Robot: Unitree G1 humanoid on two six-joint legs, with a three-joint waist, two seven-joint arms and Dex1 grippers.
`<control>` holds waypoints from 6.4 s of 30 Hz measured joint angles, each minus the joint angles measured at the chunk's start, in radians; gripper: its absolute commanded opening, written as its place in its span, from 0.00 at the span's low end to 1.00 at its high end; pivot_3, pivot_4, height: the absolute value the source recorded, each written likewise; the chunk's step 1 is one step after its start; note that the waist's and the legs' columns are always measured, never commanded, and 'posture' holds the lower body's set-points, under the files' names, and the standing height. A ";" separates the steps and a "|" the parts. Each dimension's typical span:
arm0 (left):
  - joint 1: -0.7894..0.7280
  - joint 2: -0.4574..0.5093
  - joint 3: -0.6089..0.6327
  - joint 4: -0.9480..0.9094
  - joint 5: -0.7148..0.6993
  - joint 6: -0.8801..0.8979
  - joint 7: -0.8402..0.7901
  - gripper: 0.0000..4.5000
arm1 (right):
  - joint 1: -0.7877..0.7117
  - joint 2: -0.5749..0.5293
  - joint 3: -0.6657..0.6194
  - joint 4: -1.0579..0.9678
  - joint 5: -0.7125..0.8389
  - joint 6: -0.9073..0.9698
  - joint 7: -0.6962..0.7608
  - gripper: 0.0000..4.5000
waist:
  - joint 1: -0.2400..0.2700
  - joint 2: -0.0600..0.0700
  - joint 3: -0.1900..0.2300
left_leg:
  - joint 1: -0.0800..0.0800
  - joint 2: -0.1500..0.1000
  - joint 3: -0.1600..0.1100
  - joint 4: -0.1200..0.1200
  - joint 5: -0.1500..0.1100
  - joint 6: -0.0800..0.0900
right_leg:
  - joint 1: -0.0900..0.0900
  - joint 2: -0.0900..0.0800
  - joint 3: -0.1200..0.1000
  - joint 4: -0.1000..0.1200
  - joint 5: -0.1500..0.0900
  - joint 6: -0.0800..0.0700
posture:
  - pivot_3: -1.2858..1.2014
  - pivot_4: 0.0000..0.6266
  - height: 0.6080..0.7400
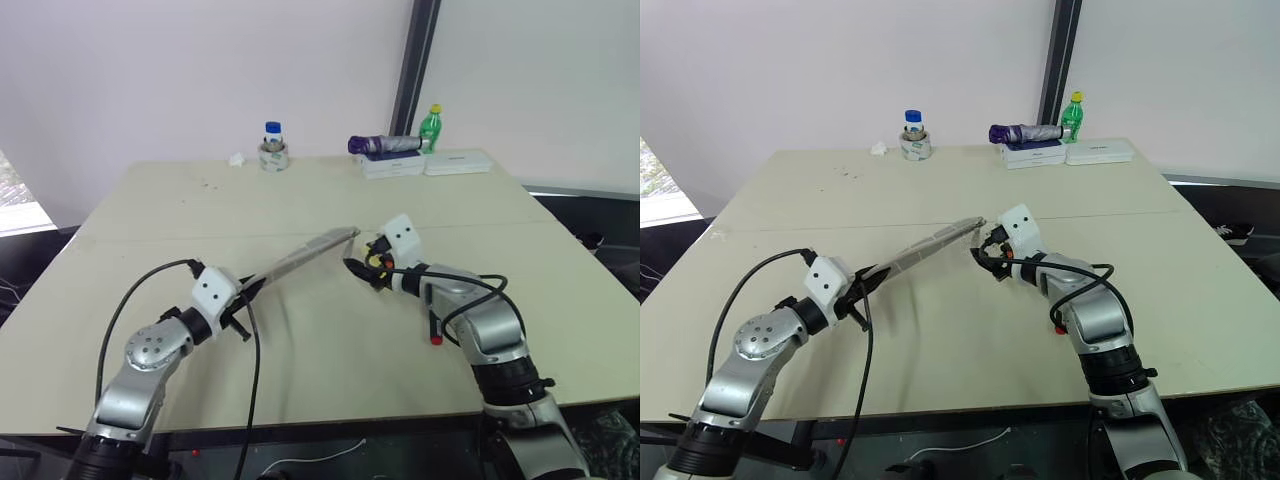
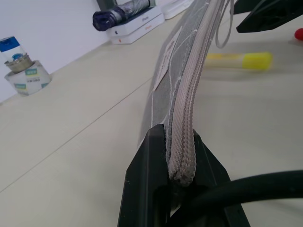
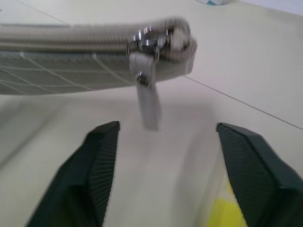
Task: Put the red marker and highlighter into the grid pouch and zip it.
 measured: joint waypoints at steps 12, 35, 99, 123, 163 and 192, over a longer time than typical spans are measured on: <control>-0.006 -0.033 -0.017 0.012 0.028 0.007 0.026 0.00 | 0.001 0.021 0.025 -0.040 0.026 0.009 0.023 0.02 | -0.001 0.000 0.000 | 0.000 0.000 0.000 0.000 0.000 0.000 | 0.000 0.000 0.000 0.000 0.000 0.000 | 0.52 0.24 1.00; -0.090 -0.204 -0.047 0.025 0.092 0.128 0.187 0.00 | -0.015 0.139 0.263 -0.186 0.064 0.099 0.068 0.14 | 0.004 0.000 0.000 | 0.000 -0.001 -0.001 0.000 0.000 -0.001 | 0.000 0.000 -0.001 0.000 0.000 0.000 | 0.52 0.24 1.00; -0.107 -0.165 -0.051 0.152 0.178 0.018 0.166 0.00 | 0.100 -0.298 -0.052 -0.333 0.183 0.279 0.111 0.19 | 0.025 -0.002 0.002 | -0.001 -0.001 0.000 0.000 0.000 0.000 | 0.001 -0.002 -0.002 -0.003 0.000 0.000 | 0.52 0.24 1.00; -0.061 -0.170 -0.068 0.089 0.178 0.031 0.146 0.00 | 0.076 -0.275 0.003 -0.280 0.176 0.287 0.096 0.19 | 0.025 -0.002 0.003 | -0.001 -0.001 0.000 0.000 0.000 0.000 | 0.001 -0.002 -0.002 -0.003 0.000 0.000 | 0.52 0.24 1.00; -0.067 -0.187 -0.065 0.089 0.151 0.063 0.153 0.00 | 0.078 -0.314 -0.006 -0.222 0.167 0.254 0.107 0.19 | 0.025 -0.002 0.003 | -0.001 -0.001 0.000 0.000 0.000 0.000 | 0.001 -0.002 -0.002 -0.003 0.000 0.000 | 0.52 0.24 1.00; -0.063 -0.062 -0.115 0.107 0.175 -0.124 -0.008 0.00 | 0.057 -0.397 0.086 -0.229 0.136 0.200 0.236 0.19 | 0.025 -0.002 0.003 | -0.001 -0.001 0.000 -0.001 0.000 0.000 | 0.000 -0.003 -0.002 -0.004 0.000 0.000 | 0.52 0.24 1.00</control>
